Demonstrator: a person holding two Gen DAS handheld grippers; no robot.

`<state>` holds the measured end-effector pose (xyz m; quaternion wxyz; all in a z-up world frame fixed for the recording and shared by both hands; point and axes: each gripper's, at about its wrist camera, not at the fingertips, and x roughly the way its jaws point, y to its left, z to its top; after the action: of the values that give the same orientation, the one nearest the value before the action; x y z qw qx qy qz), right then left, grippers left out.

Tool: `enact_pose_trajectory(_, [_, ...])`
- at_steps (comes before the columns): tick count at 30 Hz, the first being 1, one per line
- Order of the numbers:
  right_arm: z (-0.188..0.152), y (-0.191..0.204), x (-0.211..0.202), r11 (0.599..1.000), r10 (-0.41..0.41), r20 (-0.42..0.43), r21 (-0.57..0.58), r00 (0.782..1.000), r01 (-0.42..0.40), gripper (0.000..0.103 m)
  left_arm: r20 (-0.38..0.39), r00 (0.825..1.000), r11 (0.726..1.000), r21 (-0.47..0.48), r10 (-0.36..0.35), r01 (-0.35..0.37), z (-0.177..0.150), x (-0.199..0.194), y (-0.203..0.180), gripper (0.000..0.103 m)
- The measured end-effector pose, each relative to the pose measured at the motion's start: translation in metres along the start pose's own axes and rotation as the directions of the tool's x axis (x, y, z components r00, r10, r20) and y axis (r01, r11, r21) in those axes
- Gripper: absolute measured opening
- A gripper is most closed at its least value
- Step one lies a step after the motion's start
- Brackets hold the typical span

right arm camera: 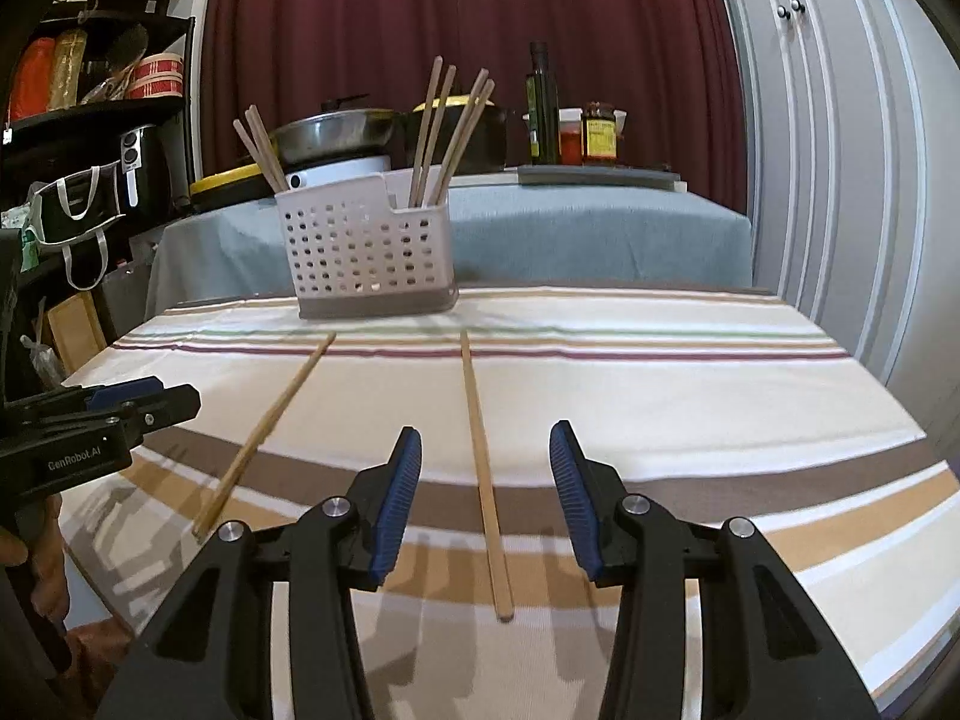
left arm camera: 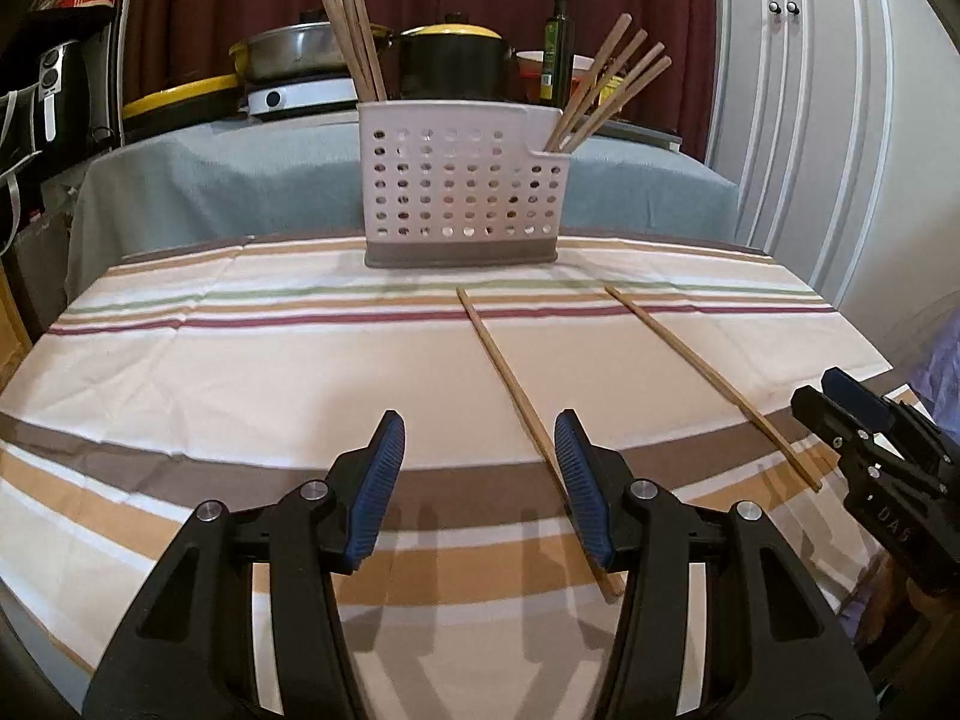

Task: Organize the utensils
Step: 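Move both open grippers back down to the last chopsticks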

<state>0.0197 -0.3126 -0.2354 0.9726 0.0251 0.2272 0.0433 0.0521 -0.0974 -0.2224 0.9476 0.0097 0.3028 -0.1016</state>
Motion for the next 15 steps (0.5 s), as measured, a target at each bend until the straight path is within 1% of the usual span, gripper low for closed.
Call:
enact_pose_trajectory(10, [-0.007, -0.006, -0.005, 1.0, 0.012, 0.002, 0.025, 1.0, -0.012, 0.044, -0.007, 1.0, 0.999, 0.049, -0.023, 0.023, -0.013, -0.004, -0.026, 0.051])
enact_pose_trajectory(15, [-0.008, -0.005, -0.005, 0.999, 0.019, 0.002, 0.029, 1.0, -0.019, 0.044, -0.016, 1.0, 0.997, 0.072, -0.016, 0.018, -0.019, -0.002, -0.033, 0.051])
